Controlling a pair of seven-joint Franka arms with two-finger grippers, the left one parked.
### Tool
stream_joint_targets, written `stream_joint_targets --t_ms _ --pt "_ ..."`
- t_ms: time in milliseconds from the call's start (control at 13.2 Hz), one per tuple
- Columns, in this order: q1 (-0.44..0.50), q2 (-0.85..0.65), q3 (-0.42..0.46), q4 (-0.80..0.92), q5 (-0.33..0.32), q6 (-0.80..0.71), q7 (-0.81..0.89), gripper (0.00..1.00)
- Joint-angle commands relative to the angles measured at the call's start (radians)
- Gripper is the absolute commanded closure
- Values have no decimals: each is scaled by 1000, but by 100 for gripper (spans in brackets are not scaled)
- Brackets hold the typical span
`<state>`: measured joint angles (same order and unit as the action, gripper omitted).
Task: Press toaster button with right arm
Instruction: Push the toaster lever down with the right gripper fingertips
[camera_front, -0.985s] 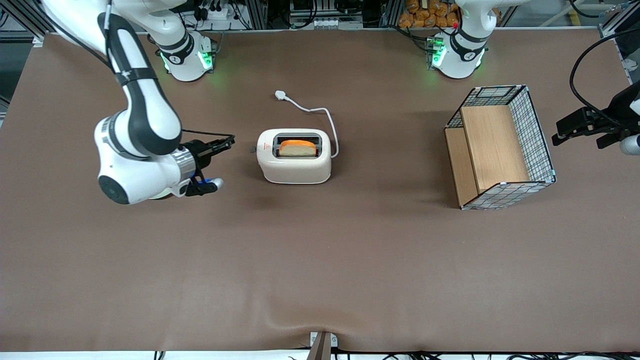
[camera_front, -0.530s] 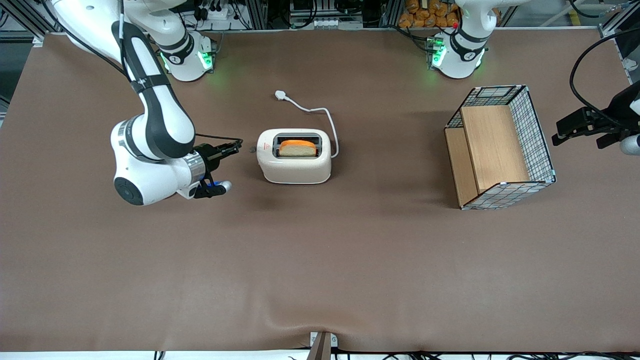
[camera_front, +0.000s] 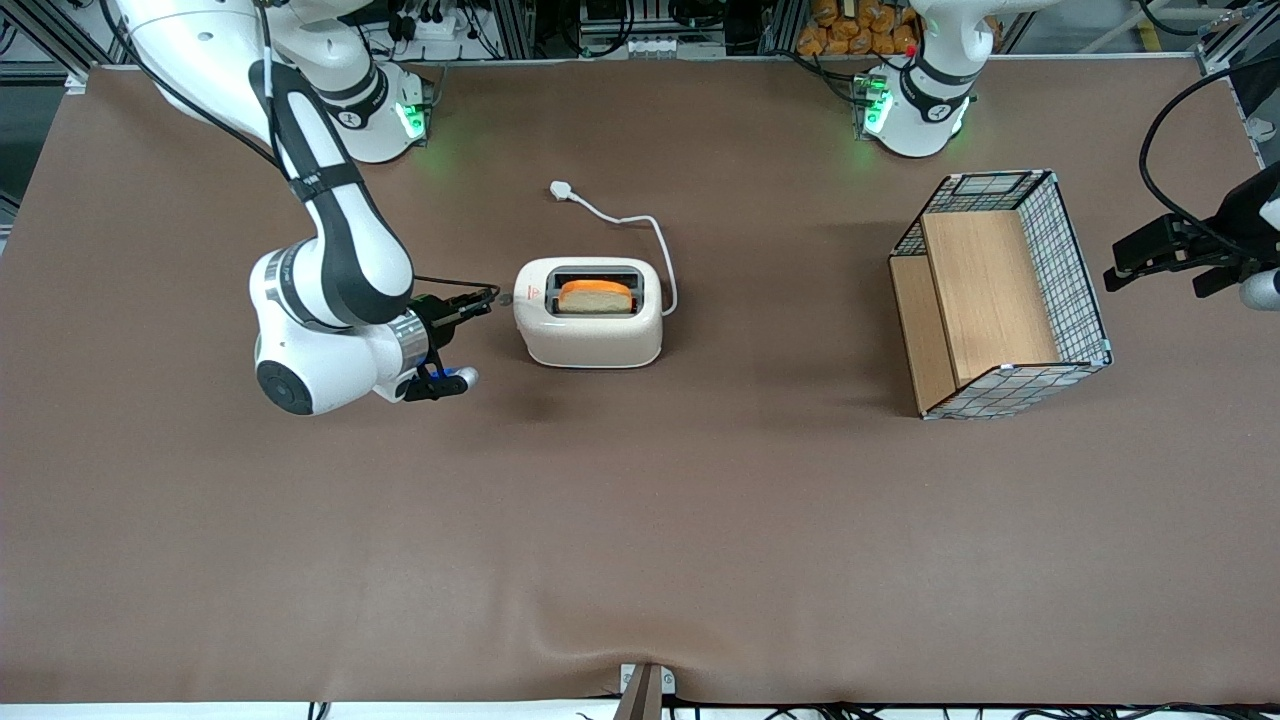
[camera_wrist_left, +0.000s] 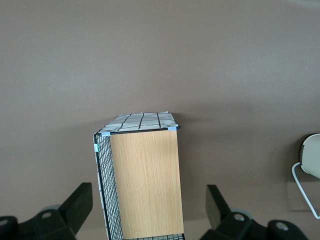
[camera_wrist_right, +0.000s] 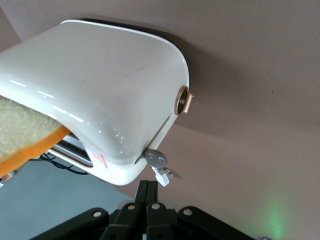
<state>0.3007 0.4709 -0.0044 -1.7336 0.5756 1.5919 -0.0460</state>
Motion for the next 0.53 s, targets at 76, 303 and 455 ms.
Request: stream_joint_targets --t_ms 76,303,455 --pt "9 12 -6 -7 20 10 0 100" --pt "11 32 -5 -8 21 10 0 100" --pt "12 32 -5 -8 21 11 0 100"
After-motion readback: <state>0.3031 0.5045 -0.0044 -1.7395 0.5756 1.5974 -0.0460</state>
